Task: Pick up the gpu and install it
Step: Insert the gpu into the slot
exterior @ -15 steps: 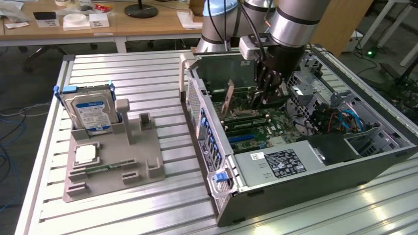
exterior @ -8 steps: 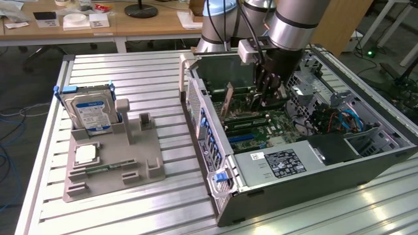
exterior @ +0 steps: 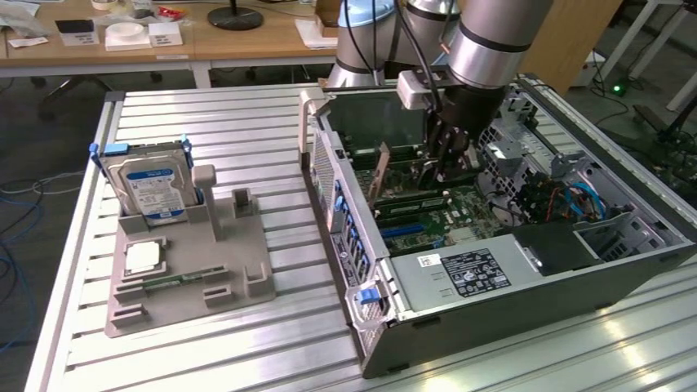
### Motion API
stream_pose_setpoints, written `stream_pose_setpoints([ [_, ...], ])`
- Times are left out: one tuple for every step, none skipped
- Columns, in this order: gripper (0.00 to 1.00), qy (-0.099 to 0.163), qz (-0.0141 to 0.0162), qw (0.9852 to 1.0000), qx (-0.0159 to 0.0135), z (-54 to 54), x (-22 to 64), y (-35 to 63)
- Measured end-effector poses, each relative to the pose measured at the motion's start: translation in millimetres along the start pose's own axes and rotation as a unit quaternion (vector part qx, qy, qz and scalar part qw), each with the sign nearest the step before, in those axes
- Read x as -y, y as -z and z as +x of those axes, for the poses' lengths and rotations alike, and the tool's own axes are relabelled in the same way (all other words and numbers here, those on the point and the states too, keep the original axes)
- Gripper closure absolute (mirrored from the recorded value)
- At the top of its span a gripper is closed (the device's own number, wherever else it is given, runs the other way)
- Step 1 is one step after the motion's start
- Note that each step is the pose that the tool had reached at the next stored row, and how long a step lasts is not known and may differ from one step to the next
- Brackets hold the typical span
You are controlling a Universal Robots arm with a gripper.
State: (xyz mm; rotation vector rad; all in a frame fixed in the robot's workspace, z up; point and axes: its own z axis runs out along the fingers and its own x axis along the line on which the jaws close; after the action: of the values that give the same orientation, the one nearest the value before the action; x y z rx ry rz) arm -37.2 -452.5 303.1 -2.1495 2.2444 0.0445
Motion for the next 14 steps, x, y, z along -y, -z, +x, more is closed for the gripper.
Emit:
stream_pose_setpoints([
  [0.72, 0.000, 0.0000, 1.0000, -0.0003, 0.1, -0.1, -0.5],
  [0.72, 0.000, 0.0000, 1.0000, -0.0003, 0.2, -0.4, -1.2],
  [0.72, 0.000, 0.0001, 1.0000, -0.0004, 0.2, -1.2, -2.1],
  [0.72, 0.000, 0.0001, 1.0000, -0.0003, 0.3, -2.4, -3.2],
  [0.72, 0.000, 0.0000, 1.0000, -0.0003, 0.4, -3.4, -4.2],
  [0.72, 0.000, 0.0000, 1.0000, -0.0003, 0.5, -4.2, -5.3],
  [0.72, 0.000, 0.0000, 1.0000, -0.0003, 0.6, -4.7, -6.3],
  [0.72, 0.000, 0.0000, 1.0000, -0.0003, 1.0, -5.0, -6.9],
  [0.72, 0.000, 0.0000, 1.0000, -0.0003, 1.7, -5.2, -7.3],
  [0.72, 0.000, 0.0000, 1.0000, -0.0003, 2.7, -5.5, -7.6],
  [0.72, 0.000, 0.0000, 1.0000, -0.0003, 3.5, -5.7, -8.0],
  [0.72, 0.000, 0.0000, 1.0000, -0.0002, 3.9, -6.0, -8.4],
  [0.72, 0.000, 0.0001, 1.0000, -0.0002, 4.1, -6.3, -9.0],
  [0.72, 0.000, 0.0001, 1.0000, -0.0002, 4.3, -6.7, -9.8],
])
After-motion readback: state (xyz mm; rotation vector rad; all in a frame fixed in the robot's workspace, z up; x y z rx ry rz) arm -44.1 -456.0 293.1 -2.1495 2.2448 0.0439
